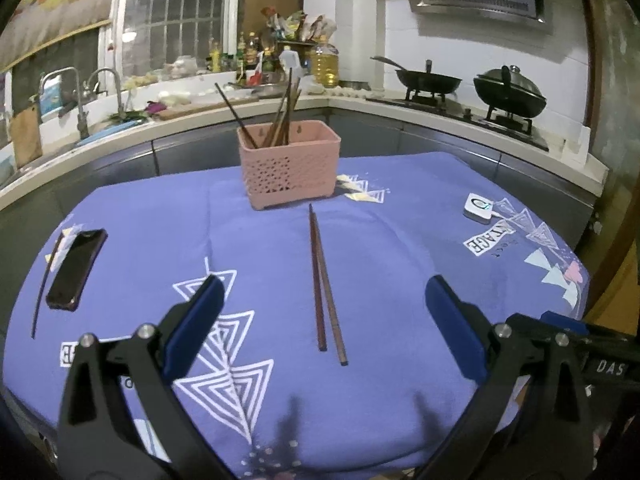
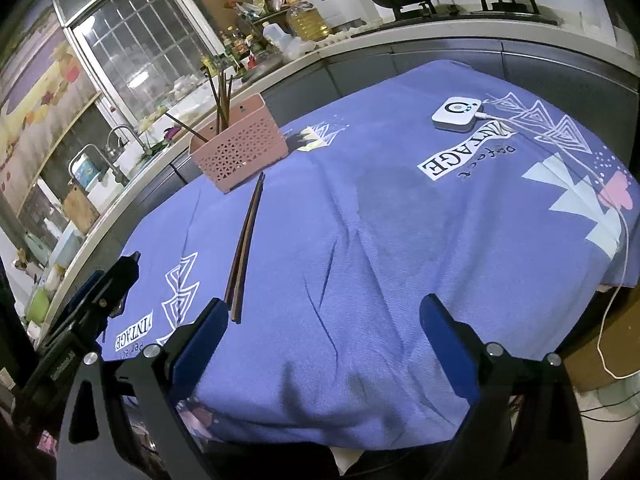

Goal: Organize utensils
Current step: 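Hover both open tools above the last pair of brown chopsticks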

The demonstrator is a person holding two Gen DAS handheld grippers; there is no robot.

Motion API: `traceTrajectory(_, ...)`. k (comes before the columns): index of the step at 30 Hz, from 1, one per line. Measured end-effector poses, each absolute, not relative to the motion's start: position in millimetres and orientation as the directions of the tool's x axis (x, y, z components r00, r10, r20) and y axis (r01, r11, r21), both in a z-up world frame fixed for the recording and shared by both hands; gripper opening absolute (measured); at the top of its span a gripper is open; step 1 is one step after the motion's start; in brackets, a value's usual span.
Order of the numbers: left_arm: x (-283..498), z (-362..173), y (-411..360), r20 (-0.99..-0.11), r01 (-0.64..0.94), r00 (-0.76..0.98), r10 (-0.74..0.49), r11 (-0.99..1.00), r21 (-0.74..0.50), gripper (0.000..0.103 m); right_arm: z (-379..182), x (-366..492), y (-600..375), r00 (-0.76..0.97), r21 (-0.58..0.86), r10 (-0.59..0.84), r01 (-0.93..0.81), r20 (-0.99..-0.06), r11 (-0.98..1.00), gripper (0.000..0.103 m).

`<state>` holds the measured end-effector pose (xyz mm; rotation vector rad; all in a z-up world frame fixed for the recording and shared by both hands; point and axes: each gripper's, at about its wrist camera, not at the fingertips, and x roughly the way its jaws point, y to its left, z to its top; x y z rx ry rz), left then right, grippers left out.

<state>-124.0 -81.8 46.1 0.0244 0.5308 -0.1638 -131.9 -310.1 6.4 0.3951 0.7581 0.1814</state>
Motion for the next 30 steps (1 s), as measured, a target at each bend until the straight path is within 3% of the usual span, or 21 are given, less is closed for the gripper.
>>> traceTrajectory(14,-114.1,30.9,-24.1,-0.534,-0.049,0.845,0.019,0.998,-0.043,0.097,2.3,-102.6,-286.6,0.705,0.437,0.361,-0.08,-0.61,0.896,0.094)
traceTrajectory(24,-98.8,36.0,3.6,-0.516,-0.1,0.854,0.074,0.995,-0.023,0.097,16.7,-83.3,-246.9,0.742,0.325,0.355,-0.194,-0.569,0.926,0.071)
traceTrajectory(30,-73.1,53.2,12.3,-0.547,-0.104,0.835,0.067,0.994,-0.036,0.097,24.0,-69.9,-240.5,0.762,0.31,0.37,-0.232,-0.532,0.922,0.071)
